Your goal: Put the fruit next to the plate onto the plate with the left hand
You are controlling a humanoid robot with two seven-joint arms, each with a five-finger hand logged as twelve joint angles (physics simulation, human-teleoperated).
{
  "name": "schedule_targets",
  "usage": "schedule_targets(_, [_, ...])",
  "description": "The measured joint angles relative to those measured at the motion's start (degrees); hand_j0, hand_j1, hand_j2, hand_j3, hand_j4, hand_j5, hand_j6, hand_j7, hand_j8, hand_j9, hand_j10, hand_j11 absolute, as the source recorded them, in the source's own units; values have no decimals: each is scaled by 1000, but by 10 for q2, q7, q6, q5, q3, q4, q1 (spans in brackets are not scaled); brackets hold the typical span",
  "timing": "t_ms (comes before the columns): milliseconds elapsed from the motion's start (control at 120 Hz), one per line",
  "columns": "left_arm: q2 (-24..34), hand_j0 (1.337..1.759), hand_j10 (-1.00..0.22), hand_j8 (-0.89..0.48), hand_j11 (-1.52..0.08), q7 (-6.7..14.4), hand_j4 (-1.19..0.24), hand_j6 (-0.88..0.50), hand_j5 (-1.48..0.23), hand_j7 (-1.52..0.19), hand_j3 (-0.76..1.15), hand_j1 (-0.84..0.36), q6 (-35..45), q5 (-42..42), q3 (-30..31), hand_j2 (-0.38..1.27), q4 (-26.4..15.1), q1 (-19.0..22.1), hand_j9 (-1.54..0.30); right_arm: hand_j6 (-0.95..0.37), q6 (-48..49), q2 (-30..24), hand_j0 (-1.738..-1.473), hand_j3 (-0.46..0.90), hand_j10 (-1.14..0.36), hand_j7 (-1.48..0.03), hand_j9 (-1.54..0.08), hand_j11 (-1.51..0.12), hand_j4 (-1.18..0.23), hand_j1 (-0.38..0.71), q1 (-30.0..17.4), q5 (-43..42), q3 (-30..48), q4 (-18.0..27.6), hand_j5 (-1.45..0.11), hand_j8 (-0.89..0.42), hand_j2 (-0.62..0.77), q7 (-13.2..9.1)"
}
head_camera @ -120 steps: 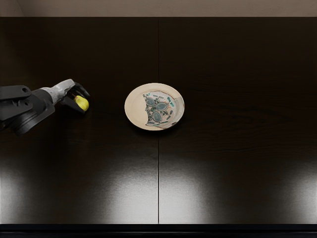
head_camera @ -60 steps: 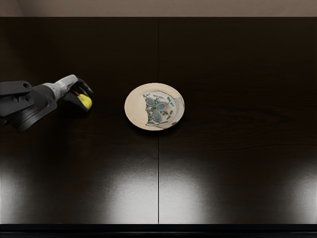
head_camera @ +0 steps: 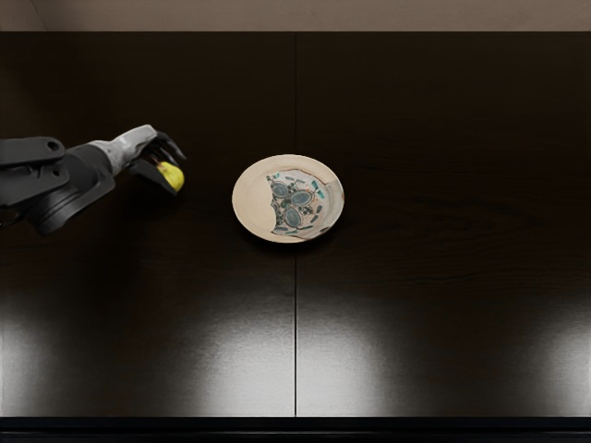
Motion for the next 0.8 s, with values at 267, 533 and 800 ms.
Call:
schedule_targets(267, [-20,1658,-615,-509,-792,0,-605,-564,-811,-808,0,-305,1,3,-18,384,-2,-4,-794,-19,0,0,-1658,0,-19,-24,-24,-24,-19,-326,0,0,0,0,-24,-19,-4,0])
schedule_targets(533, [-38,1658,-619,-484,-794,0,-612,-542,-809,-810,0,-342,2,5,-37,401,-2,-10,-796,-18,0,0,-1658,0,-18,-24,-24,-24,-19,-327,0,0,0,0,-24,-18,-4,0])
schedule_targets(800, [-59,1658,-620,-491,-796,0,-613,-552,-810,-811,0,-325,0,5,-60,404,-2,-15,-798,-18,0,0,-1658,0,-18,-24,-24,-24,-19,-327,0,0,0,0,-24,-18,-4,0])
